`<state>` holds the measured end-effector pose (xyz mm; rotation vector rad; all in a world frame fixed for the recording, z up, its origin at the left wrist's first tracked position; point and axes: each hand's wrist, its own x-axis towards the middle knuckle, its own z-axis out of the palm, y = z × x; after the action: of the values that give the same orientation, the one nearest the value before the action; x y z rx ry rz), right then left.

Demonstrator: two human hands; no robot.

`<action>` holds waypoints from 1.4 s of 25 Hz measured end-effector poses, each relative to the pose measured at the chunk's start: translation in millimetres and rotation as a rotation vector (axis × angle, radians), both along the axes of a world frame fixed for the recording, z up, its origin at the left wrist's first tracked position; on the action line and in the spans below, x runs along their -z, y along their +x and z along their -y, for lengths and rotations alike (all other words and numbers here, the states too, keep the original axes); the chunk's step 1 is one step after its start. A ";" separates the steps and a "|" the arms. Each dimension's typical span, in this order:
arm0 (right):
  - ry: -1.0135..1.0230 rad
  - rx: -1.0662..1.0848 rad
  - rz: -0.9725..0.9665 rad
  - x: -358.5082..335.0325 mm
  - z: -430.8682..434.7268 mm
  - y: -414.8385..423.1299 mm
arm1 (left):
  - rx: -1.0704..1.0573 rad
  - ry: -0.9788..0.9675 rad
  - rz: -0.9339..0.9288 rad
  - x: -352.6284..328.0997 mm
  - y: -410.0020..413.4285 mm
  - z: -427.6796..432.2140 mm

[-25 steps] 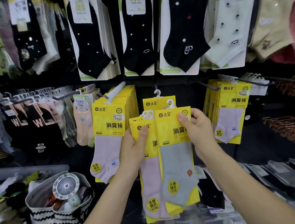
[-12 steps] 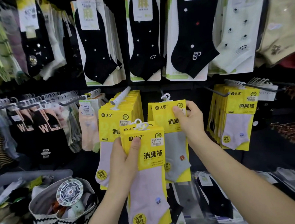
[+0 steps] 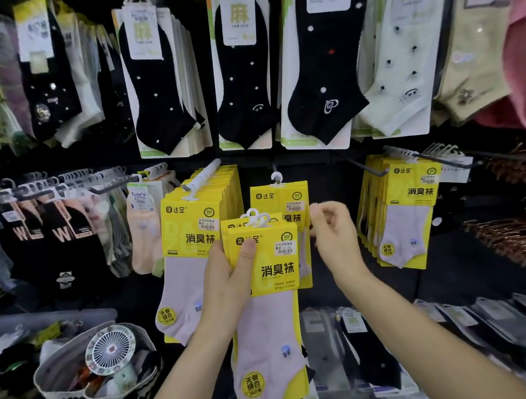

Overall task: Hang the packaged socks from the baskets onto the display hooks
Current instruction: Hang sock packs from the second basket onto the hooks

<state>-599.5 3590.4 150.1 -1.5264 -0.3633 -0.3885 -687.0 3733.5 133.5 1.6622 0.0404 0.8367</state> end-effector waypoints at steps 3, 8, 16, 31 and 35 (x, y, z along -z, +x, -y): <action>-0.076 -0.183 -0.026 8.6 4.9 -24.8 | 0.014 -0.003 -0.002 0.8 5.7 8.9; -0.119 -0.143 -0.095 9.4 12.1 -31.4 | 0.081 -0.016 -0.001 1.7 9.0 20.5; -0.048 -0.181 -0.071 11.5 19.2 -31.7 | 0.238 -0.069 -0.014 -1.0 1.7 18.6; 0.110 -0.115 -0.124 -11.1 26.9 -0.4 | -0.099 -0.043 0.183 -23.1 -11.2 -7.6; -0.053 -0.035 -0.061 -26.8 10.0 10.6 | -0.106 -0.082 0.169 -32.4 -14.9 -18.2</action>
<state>-588.9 3580.4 176.9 -1.5784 -0.3544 -0.3059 -701.9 3751.7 165.9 1.5181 0.0454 1.0406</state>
